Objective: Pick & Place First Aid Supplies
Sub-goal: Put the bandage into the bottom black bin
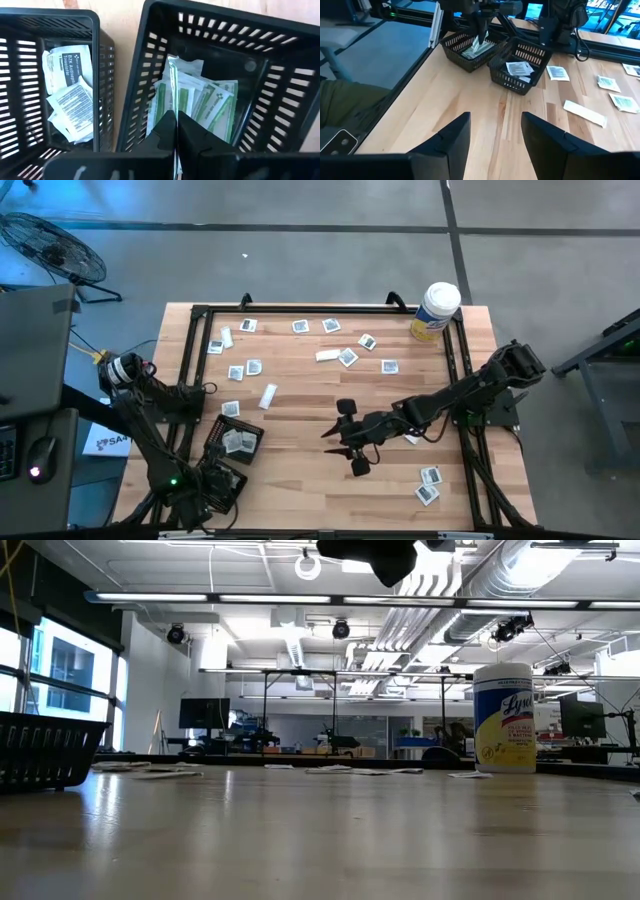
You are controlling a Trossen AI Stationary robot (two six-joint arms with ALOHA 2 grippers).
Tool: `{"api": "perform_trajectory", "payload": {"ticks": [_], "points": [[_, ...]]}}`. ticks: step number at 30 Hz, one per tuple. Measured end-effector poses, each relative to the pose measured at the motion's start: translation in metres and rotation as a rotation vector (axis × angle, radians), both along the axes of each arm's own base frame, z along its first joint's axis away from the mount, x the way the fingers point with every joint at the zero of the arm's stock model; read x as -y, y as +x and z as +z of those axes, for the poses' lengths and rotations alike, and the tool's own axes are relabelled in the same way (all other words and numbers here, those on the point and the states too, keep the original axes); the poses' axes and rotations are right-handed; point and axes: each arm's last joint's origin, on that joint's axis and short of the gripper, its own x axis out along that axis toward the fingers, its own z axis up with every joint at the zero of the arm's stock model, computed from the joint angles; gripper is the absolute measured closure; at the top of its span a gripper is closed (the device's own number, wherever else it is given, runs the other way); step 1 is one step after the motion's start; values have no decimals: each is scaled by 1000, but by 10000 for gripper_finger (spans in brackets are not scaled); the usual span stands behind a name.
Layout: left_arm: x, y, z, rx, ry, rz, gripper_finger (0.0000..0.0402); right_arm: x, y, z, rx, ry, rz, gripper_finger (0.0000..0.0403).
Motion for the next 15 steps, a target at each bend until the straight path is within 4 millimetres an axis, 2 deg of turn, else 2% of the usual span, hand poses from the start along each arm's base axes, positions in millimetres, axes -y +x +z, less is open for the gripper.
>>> {"api": "perform_trajectory", "payload": {"ticks": [8, 15], "points": [[-4, -3, -1, -42, 4, 117, 380, 0, 0, 0, -2, 3, -2, 233], [-4, -3, -1, -41, 3, 122, 371, 0, 0, 0, -6, 2, -2, 233]]}}
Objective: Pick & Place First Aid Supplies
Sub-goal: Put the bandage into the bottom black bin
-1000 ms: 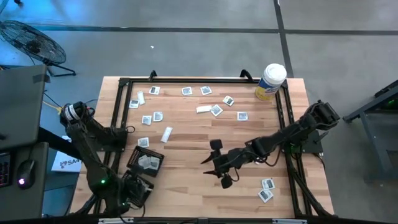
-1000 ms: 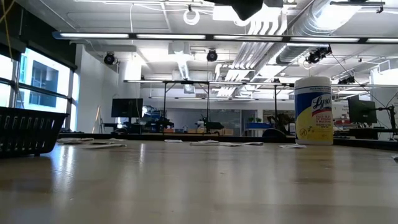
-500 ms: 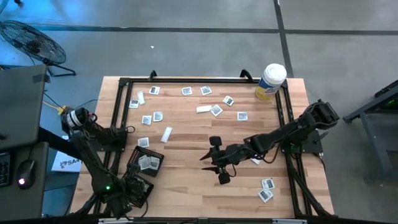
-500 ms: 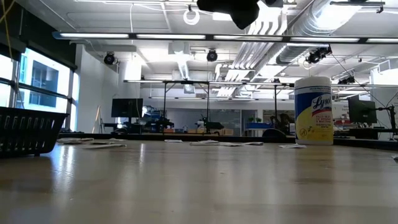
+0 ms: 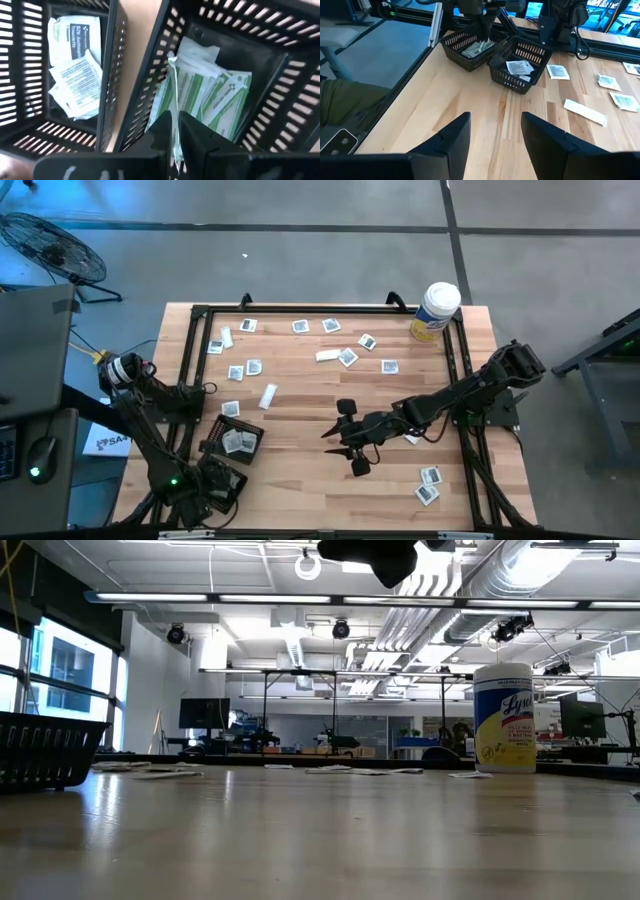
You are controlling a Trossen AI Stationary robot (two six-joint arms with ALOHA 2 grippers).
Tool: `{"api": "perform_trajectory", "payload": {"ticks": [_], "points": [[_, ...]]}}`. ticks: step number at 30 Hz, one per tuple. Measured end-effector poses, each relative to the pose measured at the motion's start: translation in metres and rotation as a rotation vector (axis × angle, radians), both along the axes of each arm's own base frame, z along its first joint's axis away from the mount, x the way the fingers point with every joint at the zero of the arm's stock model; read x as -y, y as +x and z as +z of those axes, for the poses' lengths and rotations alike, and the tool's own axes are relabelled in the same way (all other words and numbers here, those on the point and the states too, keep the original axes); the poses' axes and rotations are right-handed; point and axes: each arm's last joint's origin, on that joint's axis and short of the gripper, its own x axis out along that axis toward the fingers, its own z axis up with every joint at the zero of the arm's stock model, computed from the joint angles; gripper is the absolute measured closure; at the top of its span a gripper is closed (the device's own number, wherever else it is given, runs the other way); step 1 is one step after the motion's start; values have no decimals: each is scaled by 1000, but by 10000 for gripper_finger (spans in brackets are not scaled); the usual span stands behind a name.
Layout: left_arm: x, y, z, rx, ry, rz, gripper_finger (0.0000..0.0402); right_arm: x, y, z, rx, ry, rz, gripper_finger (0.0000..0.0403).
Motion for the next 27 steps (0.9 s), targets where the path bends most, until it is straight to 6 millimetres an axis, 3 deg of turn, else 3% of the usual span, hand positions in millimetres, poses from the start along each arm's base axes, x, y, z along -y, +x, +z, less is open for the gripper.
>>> {"api": "perform_trajectory", "payload": {"ticks": [6, 12, 16, 20, 23, 27], "points": [[9, 3, 5, 13, -84, -3, 371, 0, 0, 0, 0, 0, 0, 233], [24, 17, 40, 101, -183, -3, 371, 2, -7, 3, -65, 74, -44, 233], [29, 31, 68, 357, -109, -108, 371, 9, -29, 12, -204, 147, -119, 234], [28, 43, 84, 671, 125, -163, 371, 11, -58, 9, -398, 140, -281, 234], [22, 51, 85, 816, 275, -112, 371, 15, -82, -4, -623, 156, -487, 234], [7, 66, 73, 839, 354, -34, 371, 18, -110, -24, -871, 188, -725, 234]]}}
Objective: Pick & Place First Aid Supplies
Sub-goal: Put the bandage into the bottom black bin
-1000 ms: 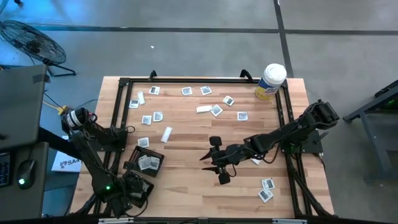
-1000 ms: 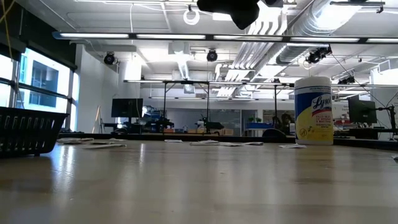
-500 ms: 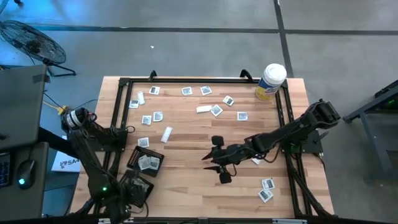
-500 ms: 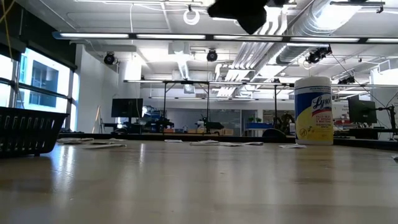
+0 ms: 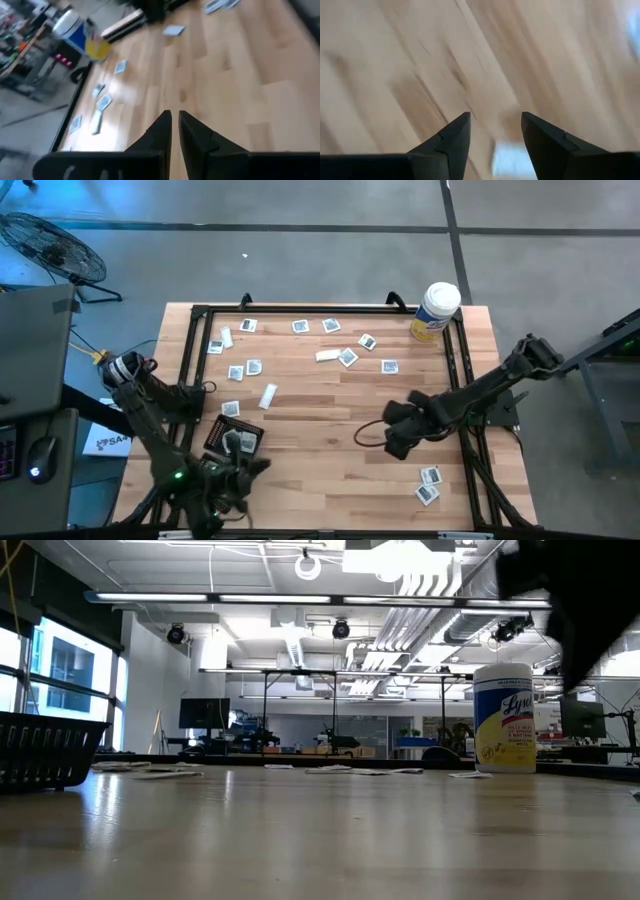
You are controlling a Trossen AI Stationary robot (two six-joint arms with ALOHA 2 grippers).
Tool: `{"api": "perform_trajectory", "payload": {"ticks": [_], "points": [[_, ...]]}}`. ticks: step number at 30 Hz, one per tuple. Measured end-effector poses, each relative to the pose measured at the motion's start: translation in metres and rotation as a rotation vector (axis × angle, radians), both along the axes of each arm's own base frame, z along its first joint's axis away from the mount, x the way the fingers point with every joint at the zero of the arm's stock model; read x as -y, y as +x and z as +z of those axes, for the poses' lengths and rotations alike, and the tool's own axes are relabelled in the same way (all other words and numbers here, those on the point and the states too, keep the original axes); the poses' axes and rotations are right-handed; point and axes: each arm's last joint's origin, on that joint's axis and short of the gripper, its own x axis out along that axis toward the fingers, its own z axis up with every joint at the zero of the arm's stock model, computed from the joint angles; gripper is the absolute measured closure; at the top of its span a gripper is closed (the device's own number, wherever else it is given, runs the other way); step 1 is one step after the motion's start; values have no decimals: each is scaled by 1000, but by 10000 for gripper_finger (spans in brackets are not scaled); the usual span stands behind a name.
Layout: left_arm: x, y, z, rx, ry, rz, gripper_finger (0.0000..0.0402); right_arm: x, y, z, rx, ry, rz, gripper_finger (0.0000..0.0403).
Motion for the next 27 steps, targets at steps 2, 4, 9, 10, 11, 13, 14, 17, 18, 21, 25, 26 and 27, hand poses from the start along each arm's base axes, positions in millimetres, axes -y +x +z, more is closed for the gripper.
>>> {"api": "perform_trajectory", "payload": {"ticks": [2, 4, 9, 10, 11, 13, 14, 17, 18, 21, 25, 26, 27], "points": [[-7, 8, -9, -9, -14, 29, 371, 0, -9, -14, -79, 59, -77, 234], [-15, 17, -18, -36, -42, 52, 371, 1, -14, -26, -114, 105, -148, 234], [-31, 32, -32, -142, -131, 70, 371, 9, -26, -50, -166, 113, -240, 234], [-34, 35, -34, -160, -146, 72, 371, 10, -27, -52, -171, 110, -247, 234], [-35, 37, -35, -169, -159, 75, 371, 11, -29, -56, -175, 110, -249, 234], [-39, 40, -35, -181, -174, 81, 371, 12, -31, -61, -176, 113, -247, 234], [-40, 41, -35, -183, -177, 85, 371, 12, -31, -63, -174, 119, -244, 234], [-41, 43, -36, -187, -185, 89, 371, 10, -30, -68, -157, 138, -235, 234], [-42, 43, -36, -187, -185, 90, 371, 8, -29, -70, -159, 137, -231, 234], [-41, 42, -36, -187, -185, 88, 371, 4, -26, -75, -181, 129, -222, 234], [-41, 42, -36, -191, -189, 85, 371, 1, -22, -85, -230, 116, -200, 234], [-40, 42, -36, -190, -192, 84, 371, 0, -22, -88, -244, 115, -200, 234], [-40, 43, -35, -188, -195, 83, 371, 0, -22, -90, -257, 116, -202, 236]]}}
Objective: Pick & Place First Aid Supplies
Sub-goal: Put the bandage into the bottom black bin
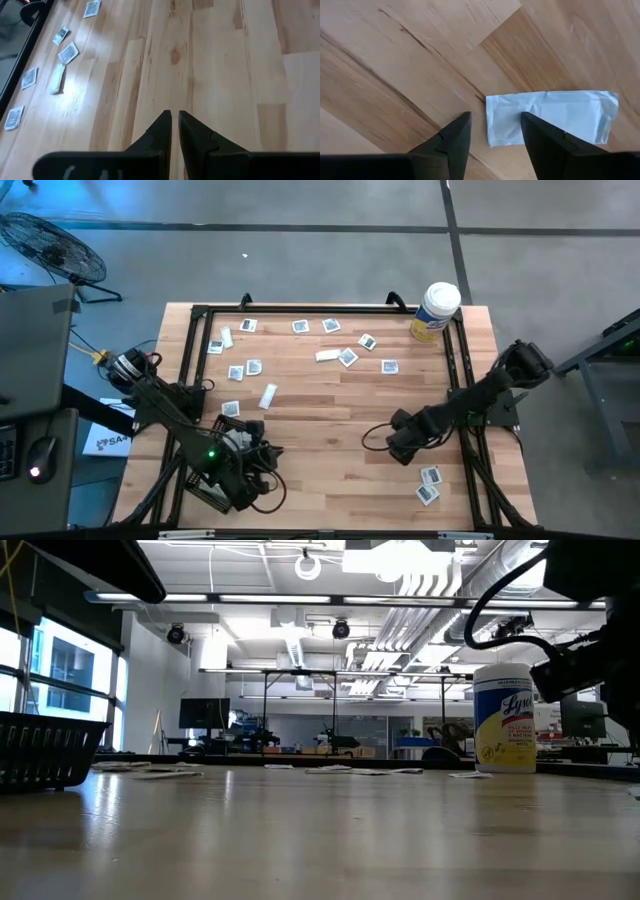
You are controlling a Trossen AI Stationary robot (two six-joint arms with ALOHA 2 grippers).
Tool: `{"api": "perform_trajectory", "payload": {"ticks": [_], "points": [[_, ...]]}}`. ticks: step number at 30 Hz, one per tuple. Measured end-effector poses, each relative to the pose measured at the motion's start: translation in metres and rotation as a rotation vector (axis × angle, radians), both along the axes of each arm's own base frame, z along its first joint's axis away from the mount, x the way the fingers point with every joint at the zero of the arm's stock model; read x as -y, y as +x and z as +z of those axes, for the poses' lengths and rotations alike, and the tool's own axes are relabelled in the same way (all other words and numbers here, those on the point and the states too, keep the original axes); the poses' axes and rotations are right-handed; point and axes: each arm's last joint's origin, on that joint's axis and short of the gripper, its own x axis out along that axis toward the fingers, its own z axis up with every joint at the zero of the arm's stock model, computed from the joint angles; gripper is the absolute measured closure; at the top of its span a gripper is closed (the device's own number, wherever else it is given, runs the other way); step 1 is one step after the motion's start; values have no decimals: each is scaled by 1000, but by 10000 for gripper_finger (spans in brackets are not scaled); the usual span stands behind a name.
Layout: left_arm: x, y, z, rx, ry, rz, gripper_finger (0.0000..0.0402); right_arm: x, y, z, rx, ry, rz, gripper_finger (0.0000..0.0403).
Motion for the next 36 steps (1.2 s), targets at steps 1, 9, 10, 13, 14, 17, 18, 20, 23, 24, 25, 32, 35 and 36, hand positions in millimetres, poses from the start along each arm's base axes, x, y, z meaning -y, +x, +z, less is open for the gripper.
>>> {"api": "perform_trajectory", "payload": {"ticks": [1, 9, 10, 13, 14, 17, 18, 20, 23, 24, 25, 32, 35, 36], "points": [[0, 0, 0, 3, -3, 0, 371, 0, 0, -2, -9, 1, -1, 240], [3, 4, -9, 92, -37, -10, 371, 0, 1, -2, -1, -8, -2, 326], [4, 5, -12, 104, -40, -21, 371, 0, 1, -2, 0, -7, -2, 336], [4, 5, -23, 127, -44, -52, 371, 0, 1, -2, 1, -9, -17, 354], [3, 4, -25, 130, -42, -58, 371, 0, 1, -2, 1, -9, -20, 357], [3, 3, -31, 136, -35, -77, 371, 0, 1, -2, 2, -11, -21, 358], [2, 3, -32, 132, -29, -81, 371, 0, 1, -2, 3, -13, -20, 358], [2, 2, -33, 128, -25, -85, 371, 0, 1, -2, 7, -15, -20, 358], [1, 3, -34, 116, -34, -92, 371, 0, 1, -3, 6, -6, -23, 350], [0, 3, -34, 114, -37, -91, 371, 0, 1, -3, 5, -5, -23, 344], [1, 3, -34, 112, -40, -93, 371, 0, 1, -3, 4, -5, -22, 338], [1, 3, -35, 101, -44, -107, 371, -6, 9, 15, 6, -57, 11, 298], [1, 3, -35, 97, -44, -108, 371, -10, 16, 21, 55, -41, 28, 294], [1, 3, -35, 96, -45, -109, 371, -10, 16, 21, 54, -36, 28, 294]]}}
